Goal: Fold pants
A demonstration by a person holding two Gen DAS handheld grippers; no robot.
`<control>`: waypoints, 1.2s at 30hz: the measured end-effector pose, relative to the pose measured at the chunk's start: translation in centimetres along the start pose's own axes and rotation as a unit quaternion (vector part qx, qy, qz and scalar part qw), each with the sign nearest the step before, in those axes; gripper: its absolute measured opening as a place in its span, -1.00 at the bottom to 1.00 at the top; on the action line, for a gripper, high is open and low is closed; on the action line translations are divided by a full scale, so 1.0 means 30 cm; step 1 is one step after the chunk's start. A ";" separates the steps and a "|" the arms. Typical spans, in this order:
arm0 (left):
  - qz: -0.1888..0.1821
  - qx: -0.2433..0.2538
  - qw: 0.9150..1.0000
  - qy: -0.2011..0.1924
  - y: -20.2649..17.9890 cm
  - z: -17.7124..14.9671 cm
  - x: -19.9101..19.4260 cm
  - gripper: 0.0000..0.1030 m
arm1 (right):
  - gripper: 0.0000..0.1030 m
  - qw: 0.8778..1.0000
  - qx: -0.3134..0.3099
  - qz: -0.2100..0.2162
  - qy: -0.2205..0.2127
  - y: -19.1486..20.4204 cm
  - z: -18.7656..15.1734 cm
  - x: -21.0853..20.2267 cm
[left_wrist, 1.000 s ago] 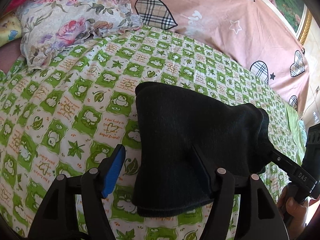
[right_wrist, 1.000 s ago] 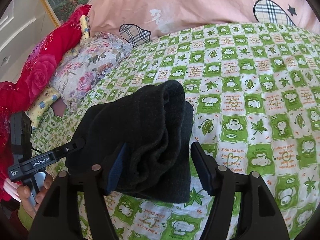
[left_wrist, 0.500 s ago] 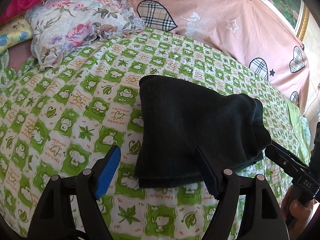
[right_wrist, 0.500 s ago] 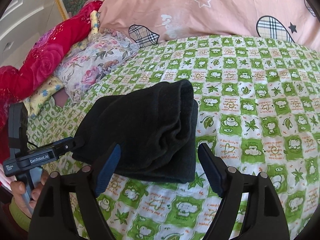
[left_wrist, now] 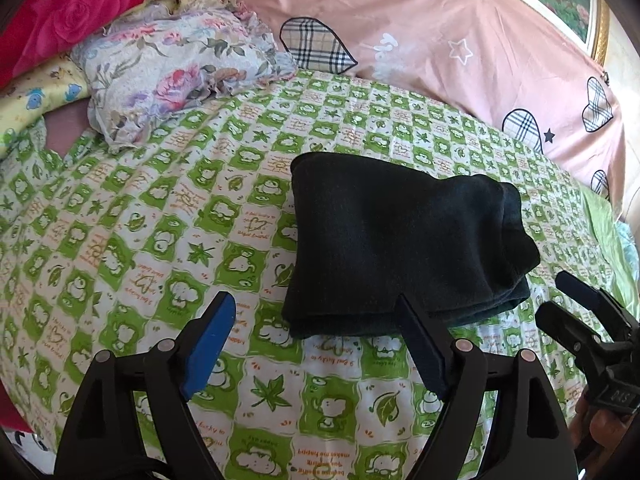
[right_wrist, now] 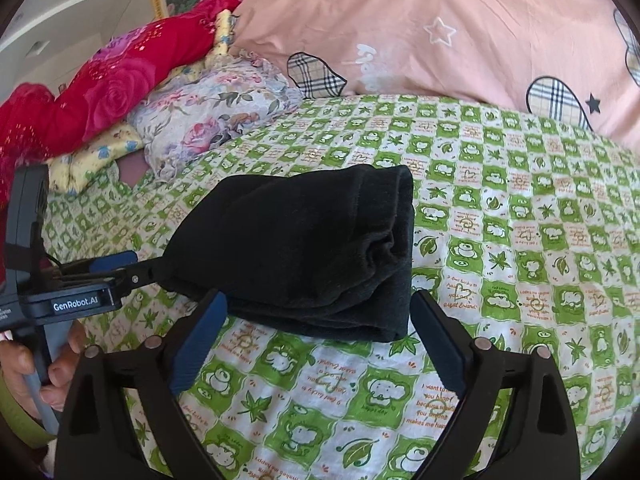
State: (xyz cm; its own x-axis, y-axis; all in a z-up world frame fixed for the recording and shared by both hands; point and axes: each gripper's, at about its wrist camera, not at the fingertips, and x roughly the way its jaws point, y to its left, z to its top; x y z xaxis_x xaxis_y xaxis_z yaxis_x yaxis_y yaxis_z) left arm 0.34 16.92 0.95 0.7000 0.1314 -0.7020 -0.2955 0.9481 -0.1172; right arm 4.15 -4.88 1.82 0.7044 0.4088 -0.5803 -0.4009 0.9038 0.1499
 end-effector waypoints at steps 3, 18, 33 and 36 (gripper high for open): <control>0.013 0.005 1.000 -0.009 -0.003 -0.008 -0.016 0.60 | 0.88 1.000 -0.012 -0.005 -0.003 0.015 -0.008 -0.007; 0.044 0.031 0.998 -0.015 -0.006 -0.061 -0.031 0.64 | 0.95 0.999 -0.030 -0.015 0.000 0.044 -0.049 0.002; 0.064 0.049 0.996 -0.033 -0.008 -0.093 -0.016 0.65 | 0.97 0.999 -0.038 -0.020 -0.014 0.054 -0.065 0.028; 0.065 0.056 0.996 -0.036 -0.014 -0.096 -0.010 0.65 | 0.98 0.999 -0.038 -0.019 -0.013 0.047 -0.065 0.037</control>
State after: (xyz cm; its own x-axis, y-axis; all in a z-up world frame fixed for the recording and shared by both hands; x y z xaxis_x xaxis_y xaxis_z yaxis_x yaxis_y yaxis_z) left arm -1.61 15.64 -0.81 0.7059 0.2716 -0.6541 -0.3154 0.9475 0.0530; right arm 3.24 -3.41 -0.17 0.7346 0.3780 -0.5634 -0.4159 0.9070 0.0662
